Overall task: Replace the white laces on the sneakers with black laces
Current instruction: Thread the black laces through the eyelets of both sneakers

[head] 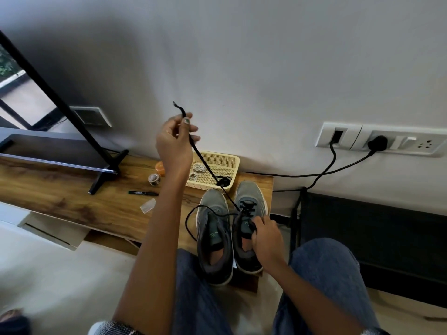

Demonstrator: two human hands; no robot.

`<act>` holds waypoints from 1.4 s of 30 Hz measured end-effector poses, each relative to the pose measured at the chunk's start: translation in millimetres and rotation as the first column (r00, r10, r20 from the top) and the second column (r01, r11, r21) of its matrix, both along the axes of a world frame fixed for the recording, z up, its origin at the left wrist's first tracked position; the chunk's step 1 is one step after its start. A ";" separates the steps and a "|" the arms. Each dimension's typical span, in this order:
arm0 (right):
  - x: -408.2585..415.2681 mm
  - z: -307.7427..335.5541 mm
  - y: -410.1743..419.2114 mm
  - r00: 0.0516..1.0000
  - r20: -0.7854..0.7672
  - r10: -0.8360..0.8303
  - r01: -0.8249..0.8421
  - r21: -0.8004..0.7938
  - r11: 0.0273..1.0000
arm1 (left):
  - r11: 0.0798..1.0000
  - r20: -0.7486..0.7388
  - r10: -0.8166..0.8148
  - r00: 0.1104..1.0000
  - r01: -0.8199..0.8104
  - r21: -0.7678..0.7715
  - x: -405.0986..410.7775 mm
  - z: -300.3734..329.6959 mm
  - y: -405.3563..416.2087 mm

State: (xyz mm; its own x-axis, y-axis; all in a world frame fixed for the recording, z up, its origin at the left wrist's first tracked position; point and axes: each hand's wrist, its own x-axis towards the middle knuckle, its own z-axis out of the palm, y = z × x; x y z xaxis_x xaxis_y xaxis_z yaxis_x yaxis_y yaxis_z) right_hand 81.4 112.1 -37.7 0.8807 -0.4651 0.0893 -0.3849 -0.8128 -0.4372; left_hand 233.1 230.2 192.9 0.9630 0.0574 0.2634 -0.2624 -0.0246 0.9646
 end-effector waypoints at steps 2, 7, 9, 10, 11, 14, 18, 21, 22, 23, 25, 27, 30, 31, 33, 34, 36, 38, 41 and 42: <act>-0.8 0.8 -0.1 1.000 0.002 0.001 -0.001 0.003 1.000 | 0.991 -0.055 -0.097 0.994 0.101 0.084 -8.6 -7.3 -2.1; 0.2 8.7 -6.6 0.995 -0.085 0.057 -0.050 0.082 0.995 | 0.937 -0.193 -0.211 0.958 0.255 0.239 -35.8 -43.8 -9.0; 1.2 19.1 -8.5 0.997 -0.079 0.012 0.006 0.223 0.975 | 0.905 -0.247 -0.246 0.937 0.313 0.287 -49.3 -63.2 -10.5; 0.9 25.3 -9.5 0.999 -0.035 -0.028 0.037 0.304 0.952 | 0.883 -0.271 -0.262 0.926 0.344 0.320 -56.8 -72.4 -10.3; -0.3 31.6 -10.4 0.998 0.022 -0.066 0.052 0.398 0.916 | 0.859 -0.291 -0.278 0.915 0.373 0.352 -64.1 -81.6 -9.6; -5.4 58.5 -10.9 0.973 0.152 -0.175 -0.015 0.794 0.608 | 0.762 -0.349 -0.309 0.885 0.450 0.466 -83.1 -107.2 -2.4; -15.1 84.6 -7.8 0.980 0.130 -0.151 -0.077 0.947 0.313 | 0.616 -0.420 -0.292 0.859 0.505 0.604 -103.7 -131.3 9.6; -25.8 82.0 -1.4 0.979 0.138 -0.150 -0.087 0.949 0.304 | 0.494 -0.413 -0.268 0.870 0.492 0.717 -116.2 -138.4 17.1; -29.3 78.7 0.6 0.977 0.124 -0.172 -0.063 0.945 0.322 | 0.465 -0.406 -0.264 0.875 0.484 0.741 -120.2 -139.4 18.5; -32.8 76.0 2.3 0.977 0.108 -0.186 -0.037 0.937 0.347 | 0.437 -0.385 -0.263 0.885 0.465 0.770 -124.1 -140.2 19.3; -39.0 69.9 5.1 0.984 0.074 -0.163 -0.005 0.920 0.392 | 0.372 -0.303 -0.295 0.906 0.400 0.837 -131.7 -143.1 19.3; -44.9 65.1 6.2 0.994 0.053 -0.093 -0.009 0.908 0.419 | 0.339 -0.215 -0.388 0.896 0.356 0.871 -138.6 -145.2 17.1; -48.0 65.1 1.4 0.999 0.050 -0.017 -0.036 0.879 0.476 | 0.423 -0.175 -0.534 0.827 0.441 0.792 -142.4 -149.9 15.3; -47.8 66.1 -1.4 0.999 0.049 0.002 -0.043 0.869 0.493 | 0.447 -0.194 -0.537 0.821 0.472 0.760 -143.3 -150.8 16.1; -47.3 68.1 -6.5 0.998 0.039 0.039 -0.054 0.865 0.499 | 0.458 -0.239 -0.521 0.820 0.504 0.732 -144.7 -152.1 18.6; -46.8 68.9 -8.8 0.998 0.030 0.062 -0.057 0.866 0.497 | 0.462 -0.260 -0.506 0.822 0.513 0.723 -145.1 -153.7 19.6; -45.1 70.9 -12.8 0.996 0.016 0.092 -0.060 0.866 0.496 | 0.505 -0.281 -0.458 0.844 0.507 0.699 -145.6 -155.6 19.5; -40.4 70.8 -15.7 0.999 0.017 0.039 -0.035 0.845 0.534 | 0.579 -0.290 -0.372 0.882 0.464 0.671 -143.4 -157.2 16.8; -28.4 60.3 -20.3 0.990 0.079 -0.115 0.037 0.648 0.761 | 0.627 -0.320 -0.227 0.920 0.389 0.675 -137.7 -160.7 11.1; -23.8 55.9 -20.9 0.986 0.109 -0.124 0.043 0.555 0.831 | 0.629 -0.327 -0.188 0.926 0.369 0.684 -136.3 -161.1 8.8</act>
